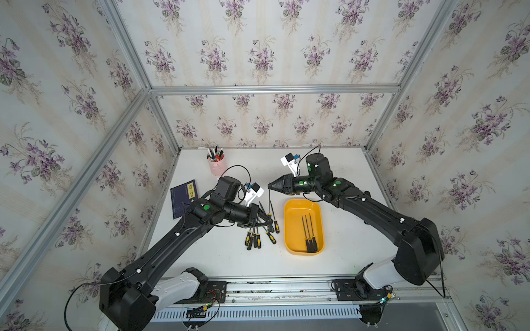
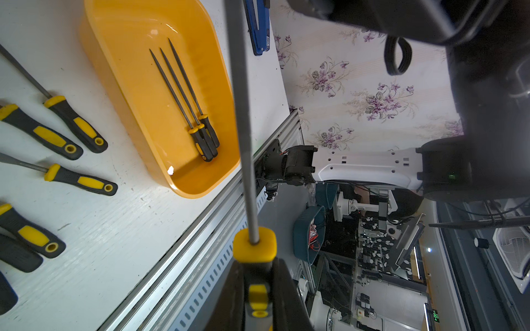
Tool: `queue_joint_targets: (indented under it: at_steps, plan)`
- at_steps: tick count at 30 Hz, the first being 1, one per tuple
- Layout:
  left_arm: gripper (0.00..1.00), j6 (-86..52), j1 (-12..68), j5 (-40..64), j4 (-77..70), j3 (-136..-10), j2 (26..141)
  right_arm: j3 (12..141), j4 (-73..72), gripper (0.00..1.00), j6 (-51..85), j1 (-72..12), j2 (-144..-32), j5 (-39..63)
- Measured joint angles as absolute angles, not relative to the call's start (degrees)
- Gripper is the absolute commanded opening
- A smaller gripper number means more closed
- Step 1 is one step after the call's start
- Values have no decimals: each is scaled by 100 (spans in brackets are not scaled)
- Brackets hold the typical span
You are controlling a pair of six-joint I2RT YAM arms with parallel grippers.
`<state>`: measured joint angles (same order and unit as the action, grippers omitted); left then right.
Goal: Put the file tool into the storage box
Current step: Pick up the file tool from the center of the board.
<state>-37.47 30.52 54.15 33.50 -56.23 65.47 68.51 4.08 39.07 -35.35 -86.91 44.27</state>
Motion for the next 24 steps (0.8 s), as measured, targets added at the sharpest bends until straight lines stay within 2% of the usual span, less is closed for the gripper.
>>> queue_joint_targets:
  at_steps: [5,9,16,19,22,24]
  plan:
    - [3,-3787,3052,5413,3321,-5614,6611,6871,307,15,3966,-3562,-8799,4488]
    - [4,-3776,3057,5402,3326,-5612,6659,6851,193,0,4104,-3566,-8823,4545]
    - [9,-3712,3072,5378,3326,-5579,6698,6751,119,0,4215,-3568,-8777,4565]
    - [27,-3667,3065,5367,3367,-5610,6722,6729,141,0,4206,-3568,-8720,4493]
    - [54,-3636,3028,5308,3470,-5690,6726,6827,419,0,4034,-3568,-8689,4311]
    - [63,-3634,2989,5286,3503,-5754,6724,6971,801,0,3889,-3568,-8707,4049]
